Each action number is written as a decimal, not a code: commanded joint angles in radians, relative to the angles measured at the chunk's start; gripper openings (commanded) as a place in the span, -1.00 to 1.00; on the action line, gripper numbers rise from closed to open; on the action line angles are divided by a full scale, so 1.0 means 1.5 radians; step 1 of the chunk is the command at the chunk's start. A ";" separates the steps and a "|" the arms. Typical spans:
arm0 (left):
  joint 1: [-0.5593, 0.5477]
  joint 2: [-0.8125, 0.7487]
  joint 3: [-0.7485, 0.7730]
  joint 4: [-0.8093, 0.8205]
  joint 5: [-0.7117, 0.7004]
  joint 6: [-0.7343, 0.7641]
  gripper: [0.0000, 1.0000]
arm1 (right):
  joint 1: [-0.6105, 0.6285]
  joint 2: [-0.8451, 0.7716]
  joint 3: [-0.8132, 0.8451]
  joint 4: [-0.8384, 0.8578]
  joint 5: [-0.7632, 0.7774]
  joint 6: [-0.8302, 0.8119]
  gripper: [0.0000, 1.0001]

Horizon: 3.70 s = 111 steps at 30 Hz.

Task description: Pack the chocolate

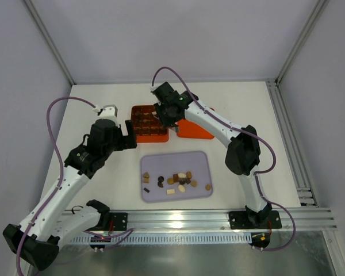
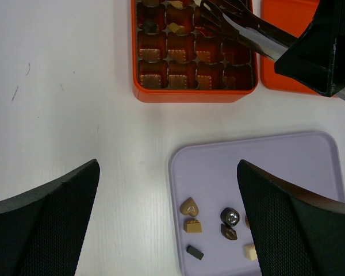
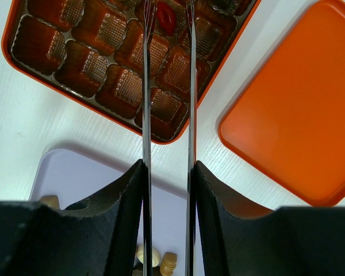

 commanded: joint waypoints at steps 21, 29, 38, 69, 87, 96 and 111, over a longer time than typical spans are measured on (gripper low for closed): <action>0.006 -0.014 -0.003 0.020 0.014 -0.006 0.99 | 0.010 -0.486 -0.371 -0.091 0.020 0.094 -0.17; 0.006 -0.009 -0.003 0.021 0.017 -0.006 1.00 | 0.067 -0.596 -0.522 -0.153 0.001 0.183 -0.17; 0.006 -0.007 -0.003 0.021 0.020 -0.007 0.99 | 0.119 -0.599 -0.577 -0.153 -0.011 0.225 -0.11; 0.006 -0.012 -0.004 0.021 0.018 -0.006 0.99 | 0.176 -0.537 -0.619 -0.141 -0.017 0.255 -0.21; 0.006 -0.019 -0.004 0.021 0.018 -0.006 1.00 | 0.154 -0.518 -0.537 -0.177 0.017 0.220 -0.36; 0.006 -0.020 -0.006 0.021 0.017 -0.005 1.00 | 0.113 -0.502 -0.479 -0.161 0.024 0.188 -0.37; 0.006 -0.018 -0.004 0.021 0.020 -0.006 0.99 | 0.017 -0.312 -0.212 -0.081 0.012 0.091 -0.37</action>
